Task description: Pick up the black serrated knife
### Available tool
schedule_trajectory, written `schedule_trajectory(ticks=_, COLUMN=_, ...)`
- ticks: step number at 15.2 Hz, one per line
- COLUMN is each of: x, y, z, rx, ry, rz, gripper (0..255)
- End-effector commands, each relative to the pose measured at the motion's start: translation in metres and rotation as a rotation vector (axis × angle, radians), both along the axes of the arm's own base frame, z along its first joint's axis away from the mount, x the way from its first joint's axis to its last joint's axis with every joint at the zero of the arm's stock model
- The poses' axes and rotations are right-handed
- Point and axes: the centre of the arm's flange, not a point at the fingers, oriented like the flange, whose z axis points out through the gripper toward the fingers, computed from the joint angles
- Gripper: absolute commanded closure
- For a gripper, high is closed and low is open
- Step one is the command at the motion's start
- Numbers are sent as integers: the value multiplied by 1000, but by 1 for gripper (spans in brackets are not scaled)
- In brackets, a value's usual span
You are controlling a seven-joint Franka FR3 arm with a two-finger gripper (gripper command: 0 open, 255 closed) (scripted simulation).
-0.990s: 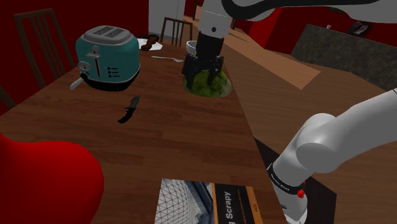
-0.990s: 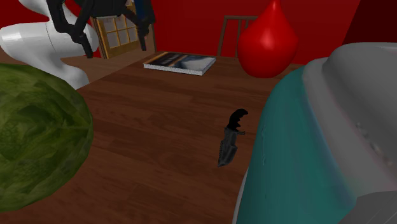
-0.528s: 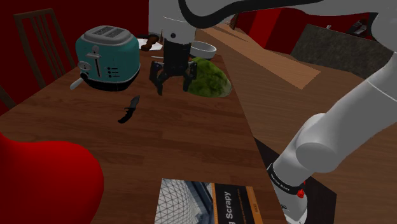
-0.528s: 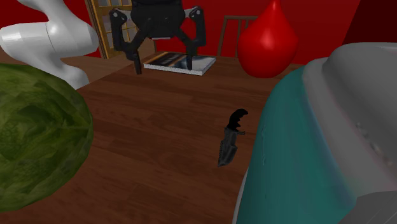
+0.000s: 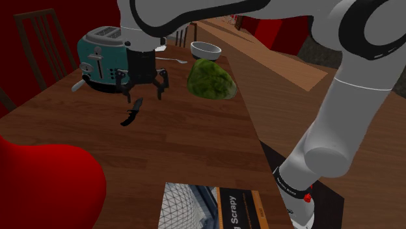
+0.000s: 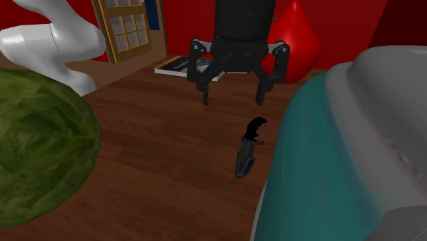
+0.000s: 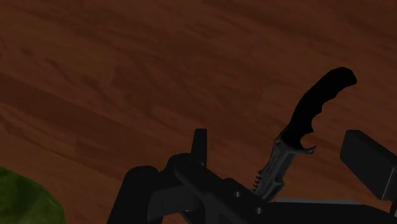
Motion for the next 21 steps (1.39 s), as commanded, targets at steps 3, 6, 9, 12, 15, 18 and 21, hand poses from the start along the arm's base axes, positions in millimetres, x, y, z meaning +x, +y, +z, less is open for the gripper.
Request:
schedule_trajectory(ticks=3, x=33, y=26, z=-19, rx=-20, ry=18, rz=-70, gripper=0)
schedule_trajectory(ticks=6, x=33, y=26, z=-35, rx=-20, ry=18, rz=-70, gripper=0)
schedule_trajectory(ticks=9, x=33, y=26, z=-51, rx=-20, ry=18, rz=-70, gripper=0)
schedule_trajectory(ticks=12, x=33, y=26, z=-59, rx=-20, ry=18, rz=-70, gripper=0)
schedule_trajectory(ticks=15, x=33, y=26, z=-59, rx=-19, ry=18, rz=-70, gripper=255)
schedule_trajectory(ticks=18, x=34, y=27, z=-59, rx=-19, ry=18, rz=-70, gripper=255)
schedule_trajectory(ticks=21, x=35, y=26, z=-60, rx=-19, ry=18, rz=-70, gripper=255)
